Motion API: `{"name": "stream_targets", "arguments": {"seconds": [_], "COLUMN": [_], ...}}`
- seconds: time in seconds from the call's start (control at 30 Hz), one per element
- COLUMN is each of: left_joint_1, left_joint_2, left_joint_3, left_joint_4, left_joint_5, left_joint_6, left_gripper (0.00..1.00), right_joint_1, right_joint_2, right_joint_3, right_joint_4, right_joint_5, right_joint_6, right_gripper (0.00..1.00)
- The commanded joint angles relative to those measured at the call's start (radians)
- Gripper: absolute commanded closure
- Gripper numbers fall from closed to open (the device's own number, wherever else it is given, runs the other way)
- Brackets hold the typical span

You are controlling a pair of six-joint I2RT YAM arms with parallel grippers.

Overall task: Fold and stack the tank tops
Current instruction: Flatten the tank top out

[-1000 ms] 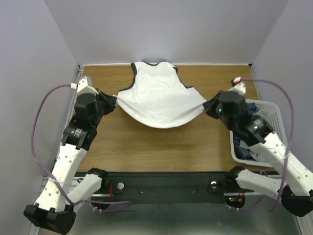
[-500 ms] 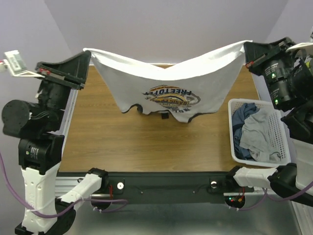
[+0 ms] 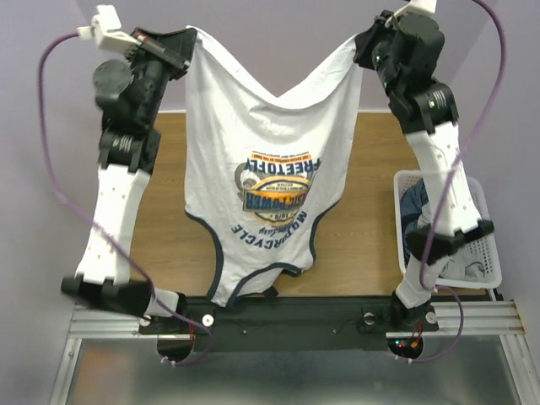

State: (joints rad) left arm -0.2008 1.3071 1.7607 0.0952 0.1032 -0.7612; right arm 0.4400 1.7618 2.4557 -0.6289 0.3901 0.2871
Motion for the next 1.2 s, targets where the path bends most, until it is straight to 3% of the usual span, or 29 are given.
{"name": "stream_targets", "arguments": {"seconds": [0.0, 0.03, 0.07, 0.13, 0.17, 0.2, 0.27, 0.33, 0.43, 0.63, 0.77, 0.87, 0.9, 1.07, 1.1, 1.17], "left_joint_1": [0.069, 0.090, 0.101, 0.119, 0.130, 0.135, 0.155, 0.175, 0.192, 0.254, 0.256, 0.251, 0.238, 0.212, 0.209, 0.202], "left_joint_2": [0.196, 0.295, 0.352, 0.475, 0.604, 0.732, 0.825, 0.815, 0.680, 0.629, 0.581, 0.468, 0.436, 0.235, 0.206, 0.114], "left_joint_3": [0.170, 0.216, 0.265, 0.478, 0.657, 0.754, 0.969, 0.941, 0.788, 0.767, 0.536, 0.158, -0.038, -0.571, -0.757, -0.919], "left_joint_4": [0.135, 0.152, 0.152, 0.167, 0.185, 0.195, 0.263, 0.392, 0.575, 0.618, 0.684, 0.794, 0.837, 0.844, 0.844, 0.777], "left_joint_5": [0.142, 0.189, 0.190, 0.272, 0.327, 0.345, 0.357, 0.366, 0.307, 0.315, 0.429, 0.460, 0.455, 0.452, 0.448, 0.434], "left_joint_6": [-0.073, -0.085, -0.096, -0.142, -0.161, -0.205, -0.254, -0.332, -0.235, -0.239, -0.315, -0.380, -0.380, -0.406, -0.417, -0.376], "left_gripper": [1.00, 1.00, 1.00, 1.00, 1.00, 1.00, 1.00, 1.00, 1.00, 1.00, 1.00, 1.00, 1.00, 1.00, 1.00, 1.00], "right_joint_1": [-0.252, -0.306, -0.307, -0.366, -0.386, -0.389, -0.400, -0.414, -0.423, -0.426, -0.426, -0.426, -0.426, -0.426, -0.425, -0.425], "right_joint_2": [0.148, 0.221, 0.249, 0.297, 0.327, 0.340, 0.363, 0.344, 0.268, 0.189, 0.073, -0.001, -0.059, -0.251, -0.316, -0.370], "right_joint_3": [0.147, 0.179, 0.189, 0.190, 0.190, 0.196, 0.247, 0.243, 0.178, 0.094, -0.179, -0.462, -0.553, -1.073, -1.232, -1.398], "right_joint_4": [0.101, 0.156, 0.194, 0.291, 0.389, 0.473, 0.529, 0.636, 0.779, 0.847, 0.850, 0.850, 0.850, 0.850, 0.851, 0.850], "right_joint_5": [-0.402, -0.510, -0.511, -0.632, -0.661, -0.665, -0.622, -0.597, -0.507, -0.473, -0.523, -0.559, -0.576, -0.622, -0.657, -0.686], "right_joint_6": [0.182, 0.249, 0.280, 0.337, 0.378, 0.386, 0.389, 0.391, 0.350, 0.299, 0.323, 0.346, 0.353, 0.405, 0.411, 0.440], "right_gripper": [1.00, 1.00, 1.00, 1.00, 1.00, 0.99, 1.00, 1.00, 1.00, 0.99, 1.00, 1.00, 0.99, 1.00, 1.00, 1.00]}}
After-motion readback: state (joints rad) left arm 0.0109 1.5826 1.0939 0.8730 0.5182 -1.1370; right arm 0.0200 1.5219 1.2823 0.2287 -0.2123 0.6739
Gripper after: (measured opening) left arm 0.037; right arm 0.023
